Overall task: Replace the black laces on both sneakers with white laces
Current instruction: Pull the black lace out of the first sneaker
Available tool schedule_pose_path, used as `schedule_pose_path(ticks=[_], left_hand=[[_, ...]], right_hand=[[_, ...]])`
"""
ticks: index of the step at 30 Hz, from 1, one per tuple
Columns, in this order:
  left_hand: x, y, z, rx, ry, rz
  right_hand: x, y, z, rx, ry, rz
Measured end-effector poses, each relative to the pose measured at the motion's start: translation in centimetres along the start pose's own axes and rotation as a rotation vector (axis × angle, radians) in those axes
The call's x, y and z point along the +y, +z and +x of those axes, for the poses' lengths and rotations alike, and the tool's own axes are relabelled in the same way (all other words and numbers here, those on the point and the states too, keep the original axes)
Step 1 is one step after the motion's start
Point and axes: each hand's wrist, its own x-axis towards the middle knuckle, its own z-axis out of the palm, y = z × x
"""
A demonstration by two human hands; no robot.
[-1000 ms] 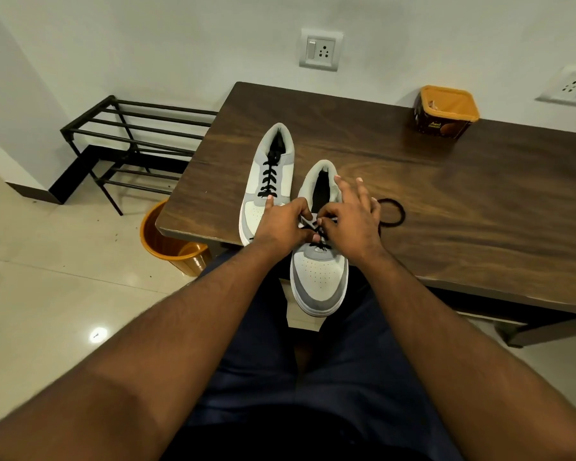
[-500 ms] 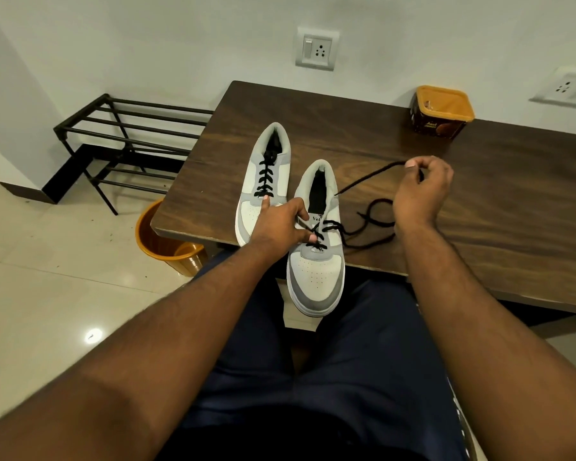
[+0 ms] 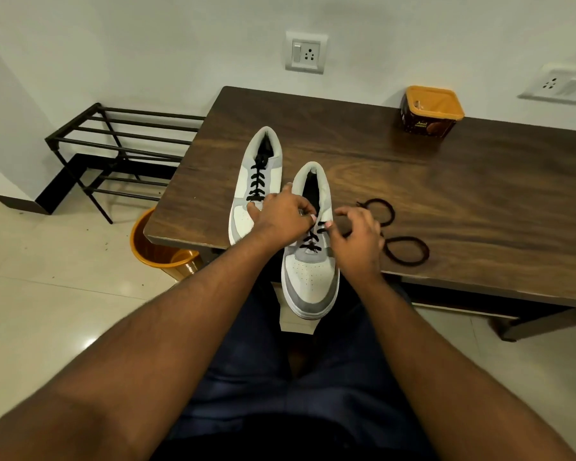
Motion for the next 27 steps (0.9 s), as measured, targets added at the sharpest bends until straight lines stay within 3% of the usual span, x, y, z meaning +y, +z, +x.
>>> schedule_pose_path(ticks=[3,7,14,20,23,25,27], left_hand=[[0.8,0.2,0.5,-0.101,-0.025,0.101],[0.9,0.6,0.7,-0.142,-0.05,0.051],[-0.8,2.8,-0.7,0.08,0.056,-0.144],[-2.3,4.4,-2.0,0.244,0.058,-0.446],[-2.2,4.3,-2.9,0.267,-0.037,-0.611],[-1.7,3.7,-2.9,0.294,-0.006,-0.501],[-1.1,3.0,-2.3,0.253,0.08,-0.217]], right_hand=[[-0.2,1.4,-1.4,-0.052,-0.033,0.052],[0.7,2.3,-2.2,-0.08,-0.02,0.073],[1.7,3.3,-3.6,-0.078,-0.02,0.046],[1.7,3.7,-3.4,-0.063,-0.033,0.019],[2.0,3.8,-3.2,-0.075,-0.047,0.041],[2.2,4.0,-3.0,-0.081,-0.049,0.08],[2.4,4.2,-2.9,-0.087,-0.052,0.126]])
